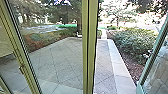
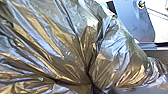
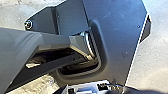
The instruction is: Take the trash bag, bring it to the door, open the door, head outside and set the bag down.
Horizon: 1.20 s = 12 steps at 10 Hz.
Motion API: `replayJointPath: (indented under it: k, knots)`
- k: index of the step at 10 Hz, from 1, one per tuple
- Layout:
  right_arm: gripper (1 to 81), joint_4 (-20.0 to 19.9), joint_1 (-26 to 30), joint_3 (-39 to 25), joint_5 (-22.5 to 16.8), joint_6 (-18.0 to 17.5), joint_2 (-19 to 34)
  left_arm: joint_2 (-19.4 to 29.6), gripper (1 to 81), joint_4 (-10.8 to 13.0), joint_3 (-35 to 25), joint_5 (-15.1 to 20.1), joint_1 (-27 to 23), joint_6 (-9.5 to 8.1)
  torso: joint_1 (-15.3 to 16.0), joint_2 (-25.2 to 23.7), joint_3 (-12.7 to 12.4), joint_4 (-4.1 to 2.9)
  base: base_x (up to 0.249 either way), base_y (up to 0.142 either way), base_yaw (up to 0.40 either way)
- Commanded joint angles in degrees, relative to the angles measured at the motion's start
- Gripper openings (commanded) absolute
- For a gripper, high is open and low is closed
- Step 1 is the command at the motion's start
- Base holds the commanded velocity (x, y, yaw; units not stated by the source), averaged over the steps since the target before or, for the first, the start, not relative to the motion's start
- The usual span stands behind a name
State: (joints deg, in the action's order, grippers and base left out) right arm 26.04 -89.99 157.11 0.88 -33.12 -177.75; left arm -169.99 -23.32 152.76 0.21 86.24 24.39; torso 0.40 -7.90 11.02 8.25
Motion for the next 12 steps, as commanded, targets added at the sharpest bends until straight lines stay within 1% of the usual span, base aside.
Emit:
replayJointPath:
  k: [1,3,12]
  knots:
    - [81.1,1.2,2.2,-0.4,-3.0,0.3,-0.8,0.1,1.0,0.2,-0.3,3.9,-2.9,0.3,0.0,0.0,0.0,0.0,0.0,0.0,0.0]
    - [81.1,1.2,2.2,-0.4,-3.2,0.4,-1.1,0.1,1.0,0.2,-0.3,4.0,-3.0,0.3,0.0,0.0,0.0,0.0,0.0,0.0,-0.066]
    - [81.1,1.1,2.3,-0.4,-3.2,0.4,-1.0,0.1,1.0,0.2,-0.3,4.0,-3.0,0.3,0.0,0.0,0.0,0.0,0.0,0.0,-0.176]
